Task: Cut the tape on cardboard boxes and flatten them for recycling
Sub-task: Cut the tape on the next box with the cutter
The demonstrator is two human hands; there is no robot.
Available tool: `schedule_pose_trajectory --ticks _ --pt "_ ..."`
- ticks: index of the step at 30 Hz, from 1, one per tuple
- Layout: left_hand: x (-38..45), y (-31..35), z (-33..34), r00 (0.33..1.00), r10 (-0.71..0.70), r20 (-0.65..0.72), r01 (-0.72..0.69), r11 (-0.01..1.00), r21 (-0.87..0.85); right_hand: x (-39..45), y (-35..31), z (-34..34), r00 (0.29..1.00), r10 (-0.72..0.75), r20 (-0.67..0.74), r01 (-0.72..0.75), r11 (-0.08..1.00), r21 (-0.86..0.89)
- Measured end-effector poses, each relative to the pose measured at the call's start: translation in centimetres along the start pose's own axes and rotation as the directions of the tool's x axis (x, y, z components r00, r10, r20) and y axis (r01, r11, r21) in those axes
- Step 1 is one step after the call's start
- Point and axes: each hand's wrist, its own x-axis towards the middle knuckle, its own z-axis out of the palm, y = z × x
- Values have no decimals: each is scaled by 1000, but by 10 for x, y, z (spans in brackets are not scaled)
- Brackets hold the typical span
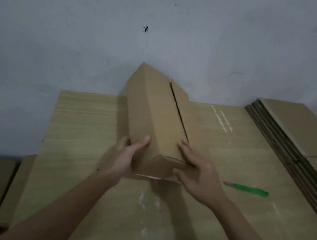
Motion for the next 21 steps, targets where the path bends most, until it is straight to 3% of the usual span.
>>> schedule_pose_trajectory --ticks 4,6,8,12,15,16,17,19,20,21 --pt "5 41 17 966 233 111 -238 971 29 24 -7 -26 981 193 9 -174 866 469" --pt "3 54 25 916 342 211 -363 929 67 31 -6 -29 963 269 -21 -201 765 612" --pt "3 61 30 842 433 321 -510 834 213 36 1 -30 932 361 -20 -238 653 719" --pt "11 66 43 720 470 511 -689 572 445 43 25 -30 878 425 219 -361 288 887" --pt "20 49 55 607 466 644 -780 196 594 37 47 -28 811 414 413 -442 -28 897" --pt "23 37 59 592 444 673 -770 63 635 34 55 -28 790 432 435 -448 -77 891" --pt "26 23 63 592 423 686 -740 -52 671 30 64 -28 762 475 441 -465 -73 882" --pt "31 -6 71 646 378 663 -665 -147 732 24 80 -26 683 587 434 -519 -28 854" --pt "34 -18 75 681 353 641 -632 -158 758 21 88 -25 661 636 397 -564 74 822" --pt "37 -28 79 706 335 624 -606 -171 777 16 100 -26 662 680 315 -621 262 739"
